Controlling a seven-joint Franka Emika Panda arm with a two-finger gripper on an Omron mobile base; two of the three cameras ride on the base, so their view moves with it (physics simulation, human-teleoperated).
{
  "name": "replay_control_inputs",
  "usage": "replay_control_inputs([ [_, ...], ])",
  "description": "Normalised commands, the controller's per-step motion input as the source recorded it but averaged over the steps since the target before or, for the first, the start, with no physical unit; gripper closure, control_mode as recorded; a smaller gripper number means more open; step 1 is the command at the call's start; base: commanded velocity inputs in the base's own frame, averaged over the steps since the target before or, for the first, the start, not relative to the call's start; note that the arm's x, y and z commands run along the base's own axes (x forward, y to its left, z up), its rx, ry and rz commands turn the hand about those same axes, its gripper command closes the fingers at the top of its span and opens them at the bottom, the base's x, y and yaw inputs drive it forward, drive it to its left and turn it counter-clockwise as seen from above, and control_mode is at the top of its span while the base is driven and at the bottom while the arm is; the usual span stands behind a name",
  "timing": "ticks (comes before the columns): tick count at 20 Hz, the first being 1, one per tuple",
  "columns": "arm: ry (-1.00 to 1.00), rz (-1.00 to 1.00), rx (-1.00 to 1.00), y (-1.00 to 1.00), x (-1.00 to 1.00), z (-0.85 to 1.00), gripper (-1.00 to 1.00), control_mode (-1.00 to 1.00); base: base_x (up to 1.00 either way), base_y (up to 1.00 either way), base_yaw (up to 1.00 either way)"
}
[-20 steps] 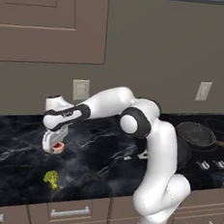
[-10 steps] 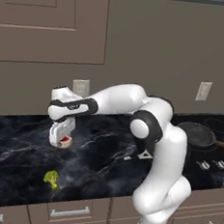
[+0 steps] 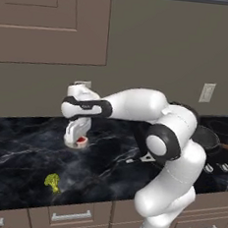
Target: Place both pans onto different burners. Then place the broccoli and the steak on different pans.
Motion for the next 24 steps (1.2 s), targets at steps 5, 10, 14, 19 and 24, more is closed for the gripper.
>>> replay_control_inputs([
  [5, 0.0, -0.02, 0.04, -0.7, -0.14, 0.31, 1.0, -1.0, 0.0, 0.0, 0.0],
  [10, 0.0, -0.03, 0.01, -0.62, -0.01, 0.26, 1.0, -1.0, 0.0, 0.0, 0.0],
  [14, 0.0, -0.03, 0.0, -0.6, 0.0, 0.22, 1.0, -1.0, 0.0, 0.0, 0.0],
  [19, 0.0, -0.03, 0.0, -0.6, 0.0, 0.17, 1.0, -1.0, 0.0, 0.0, 0.0],
  [24, 0.0, -0.06, 0.0, -0.64, 0.0, 0.05, 1.0, -1.0, 0.0, 0.0, 0.0],
])
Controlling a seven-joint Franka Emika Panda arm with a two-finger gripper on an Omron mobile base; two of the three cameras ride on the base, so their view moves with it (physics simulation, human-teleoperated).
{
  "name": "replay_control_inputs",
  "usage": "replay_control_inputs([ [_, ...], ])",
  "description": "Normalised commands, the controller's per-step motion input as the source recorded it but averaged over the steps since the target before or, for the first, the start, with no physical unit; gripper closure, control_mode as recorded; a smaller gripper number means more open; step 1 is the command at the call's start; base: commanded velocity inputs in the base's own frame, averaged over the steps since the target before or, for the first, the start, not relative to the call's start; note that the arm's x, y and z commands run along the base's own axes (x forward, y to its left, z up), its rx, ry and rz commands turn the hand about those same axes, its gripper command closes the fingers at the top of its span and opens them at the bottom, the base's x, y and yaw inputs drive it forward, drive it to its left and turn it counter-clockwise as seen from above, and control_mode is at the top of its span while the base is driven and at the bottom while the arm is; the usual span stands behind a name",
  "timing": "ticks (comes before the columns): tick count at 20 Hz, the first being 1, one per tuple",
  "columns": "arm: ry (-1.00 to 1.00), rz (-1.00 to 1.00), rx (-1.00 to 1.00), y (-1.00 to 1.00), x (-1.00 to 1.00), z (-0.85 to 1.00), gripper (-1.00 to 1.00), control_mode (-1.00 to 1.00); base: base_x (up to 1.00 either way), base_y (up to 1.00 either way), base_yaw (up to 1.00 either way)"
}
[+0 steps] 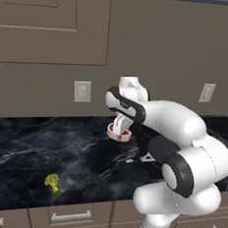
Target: Place both pans onto different burners. Then place the broccoli and the steak on different pans.
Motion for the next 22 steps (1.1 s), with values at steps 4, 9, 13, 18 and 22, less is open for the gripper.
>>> replay_control_inputs([
  [4, 0.0, -0.05, 0.0, -0.62, 0.0, 0.12, 1.0, -1.0, 0.0, 0.0, 0.0],
  [9, 0.0, -0.06, 0.0, -0.59, 0.0, 0.16, 1.0, -1.0, 0.0, 0.0, 0.0],
  [13, 0.0, -0.06, 0.0, -0.62, 0.0, 0.13, 1.0, -1.0, 0.0, 0.0, 0.0],
  [18, 0.0, -0.05, 0.0, -0.62, 0.0, 0.01, 1.0, -1.0, 0.0, 0.0, 0.0],
  [22, 0.0, -0.05, 0.0, -0.66, 0.0, 0.0, 1.0, -1.0, 0.0, 0.0, 0.0],
])
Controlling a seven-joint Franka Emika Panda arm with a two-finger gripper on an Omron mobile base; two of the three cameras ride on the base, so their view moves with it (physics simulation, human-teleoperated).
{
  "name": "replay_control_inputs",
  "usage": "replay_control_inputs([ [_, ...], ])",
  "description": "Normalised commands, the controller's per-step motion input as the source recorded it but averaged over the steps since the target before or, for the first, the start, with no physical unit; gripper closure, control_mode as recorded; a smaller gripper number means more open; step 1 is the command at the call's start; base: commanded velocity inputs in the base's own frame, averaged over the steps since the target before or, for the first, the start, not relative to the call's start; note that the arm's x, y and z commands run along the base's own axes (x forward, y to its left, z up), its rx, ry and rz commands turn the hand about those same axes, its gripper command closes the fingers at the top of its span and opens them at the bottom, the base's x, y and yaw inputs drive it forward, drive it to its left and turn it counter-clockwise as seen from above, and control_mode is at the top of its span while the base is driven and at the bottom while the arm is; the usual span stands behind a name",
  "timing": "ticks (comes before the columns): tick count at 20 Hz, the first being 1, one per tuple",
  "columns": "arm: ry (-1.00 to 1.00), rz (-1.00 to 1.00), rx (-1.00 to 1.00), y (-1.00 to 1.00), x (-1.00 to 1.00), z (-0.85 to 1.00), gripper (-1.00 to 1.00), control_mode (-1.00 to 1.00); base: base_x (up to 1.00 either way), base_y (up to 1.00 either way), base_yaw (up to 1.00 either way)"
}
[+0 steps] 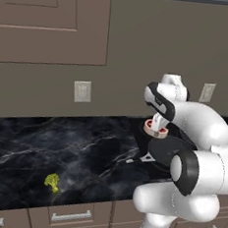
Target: Place both pans onto different burners. Then place the broccoli and the steak on different pans.
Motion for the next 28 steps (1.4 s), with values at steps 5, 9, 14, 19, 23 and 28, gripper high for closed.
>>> replay_control_inputs([
  [5, 0.0, -0.08, 0.0, -0.68, 0.02, 0.0, 1.0, -1.0, 0.0, 0.0, 0.0],
  [9, 0.0, -0.11, 0.0, -0.69, 0.09, 0.0, 1.0, -1.0, 0.0, 0.0, 0.0],
  [14, 0.0, -0.11, 0.0, -0.64, 0.17, 0.0, 1.0, -1.0, 0.0, 0.0, 0.0],
  [19, 0.0, -0.11, 0.0, -0.59, 0.22, 0.0, 1.0, -1.0, 0.0, 0.0, 0.0],
  [23, 0.0, -0.11, 0.0, -0.56, 0.34, 0.0, 1.0, -1.0, 0.0, 0.0, 0.0],
  [28, 0.0, -0.1, 0.0, -0.51, 0.28, 0.0, 1.0, -1.0, 0.0, 0.0, 0.0],
])
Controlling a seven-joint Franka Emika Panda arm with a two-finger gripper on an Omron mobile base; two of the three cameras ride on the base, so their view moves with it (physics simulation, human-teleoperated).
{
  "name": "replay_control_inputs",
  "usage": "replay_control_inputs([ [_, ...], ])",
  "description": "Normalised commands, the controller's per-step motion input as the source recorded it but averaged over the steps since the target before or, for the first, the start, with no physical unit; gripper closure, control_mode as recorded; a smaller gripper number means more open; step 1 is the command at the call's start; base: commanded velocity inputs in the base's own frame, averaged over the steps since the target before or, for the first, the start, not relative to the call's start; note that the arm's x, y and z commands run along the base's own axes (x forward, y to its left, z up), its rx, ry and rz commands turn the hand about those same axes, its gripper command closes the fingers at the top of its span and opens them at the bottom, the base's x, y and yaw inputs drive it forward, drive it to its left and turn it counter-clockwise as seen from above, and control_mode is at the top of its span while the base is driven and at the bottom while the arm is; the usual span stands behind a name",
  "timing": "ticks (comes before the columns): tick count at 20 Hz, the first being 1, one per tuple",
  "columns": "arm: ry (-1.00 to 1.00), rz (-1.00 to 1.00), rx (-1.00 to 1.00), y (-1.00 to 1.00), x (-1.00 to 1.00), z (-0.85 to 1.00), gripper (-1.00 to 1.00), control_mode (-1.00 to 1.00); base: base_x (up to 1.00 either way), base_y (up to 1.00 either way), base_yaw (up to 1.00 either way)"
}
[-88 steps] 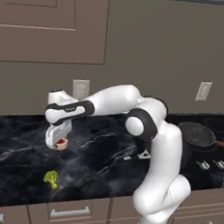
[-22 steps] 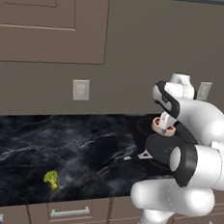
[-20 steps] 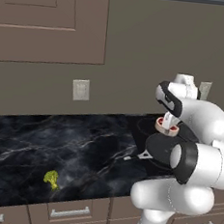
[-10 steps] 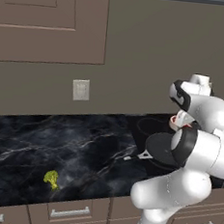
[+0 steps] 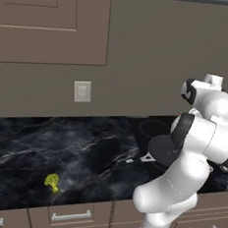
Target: Place both pans onto different burners. Then place the broccoli and the steak on different pans.
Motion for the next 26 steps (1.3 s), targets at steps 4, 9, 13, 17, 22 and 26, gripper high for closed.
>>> replay_control_inputs([
  [4, 0.0, -0.08, 0.0, -0.49, 0.18, -0.04, 1.0, -1.0, 0.0, 0.0, 0.0],
  [9, 0.0, -0.08, 0.0, -0.37, 0.12, -0.25, 1.0, -1.0, 0.0, 0.0, 0.0],
  [13, -0.01, -0.06, 0.0, -0.17, 0.14, -0.37, 1.0, -1.0, 0.0, 0.0, 0.0],
  [17, 0.0, -0.06, 0.0, -0.19, 0.23, -0.22, 1.0, -1.0, 0.0, 0.0, 0.0],
  [22, 0.0, -0.05, 0.0, -0.23, 0.33, -0.09, 1.0, -1.0, 0.0, 0.0, 0.0],
  [26, 0.0, -0.02, 0.0, -0.2, 0.19, -0.23, 1.0, -1.0, 0.0, 0.0, 0.0],
])
